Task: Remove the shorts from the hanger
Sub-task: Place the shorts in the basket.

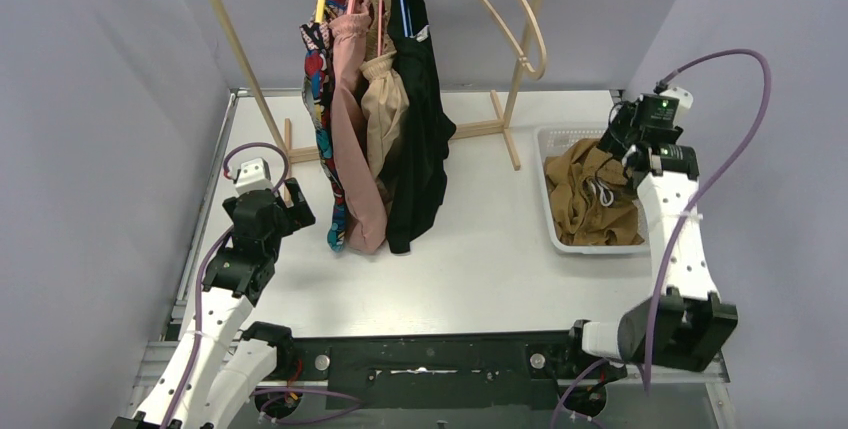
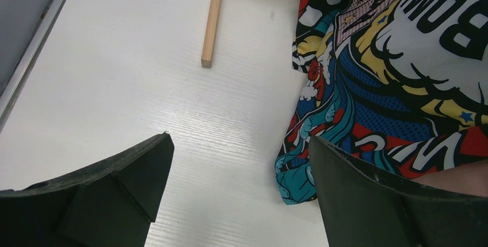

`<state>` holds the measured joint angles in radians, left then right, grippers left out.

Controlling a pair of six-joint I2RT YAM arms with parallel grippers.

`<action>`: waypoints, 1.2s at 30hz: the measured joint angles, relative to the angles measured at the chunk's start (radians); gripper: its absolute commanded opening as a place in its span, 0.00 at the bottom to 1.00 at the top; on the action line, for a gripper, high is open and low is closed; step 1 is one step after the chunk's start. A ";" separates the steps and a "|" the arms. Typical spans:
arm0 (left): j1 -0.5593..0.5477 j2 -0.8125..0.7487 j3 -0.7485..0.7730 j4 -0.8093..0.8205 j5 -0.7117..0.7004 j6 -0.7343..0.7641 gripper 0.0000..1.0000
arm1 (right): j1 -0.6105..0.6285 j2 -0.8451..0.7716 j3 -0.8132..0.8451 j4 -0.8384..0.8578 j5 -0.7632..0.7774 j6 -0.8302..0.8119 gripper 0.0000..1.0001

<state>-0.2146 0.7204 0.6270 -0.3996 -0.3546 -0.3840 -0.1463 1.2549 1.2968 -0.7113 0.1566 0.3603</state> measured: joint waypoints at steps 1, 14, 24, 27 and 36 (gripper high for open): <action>0.000 0.001 0.000 0.000 0.000 0.000 0.88 | -0.008 0.040 0.025 0.014 -0.019 -0.001 0.55; 0.000 0.003 0.000 0.000 -0.006 0.000 0.89 | -0.044 0.615 0.004 0.217 -0.207 -0.023 0.42; 0.000 0.014 0.000 0.000 -0.006 0.000 0.89 | -0.043 0.525 -0.071 0.166 -0.172 -0.061 0.59; 0.001 0.014 0.000 0.000 -0.006 0.000 0.89 | -0.042 0.426 -0.034 0.113 -0.174 -0.072 0.61; 0.001 0.017 0.000 0.000 -0.006 0.000 0.89 | 0.040 0.089 -0.255 0.189 -0.247 -0.031 0.53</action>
<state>-0.2138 0.7372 0.6270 -0.3996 -0.3611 -0.3843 -0.1059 1.3434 1.0420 -0.5220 -0.0906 0.3290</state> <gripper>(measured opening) 0.887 0.574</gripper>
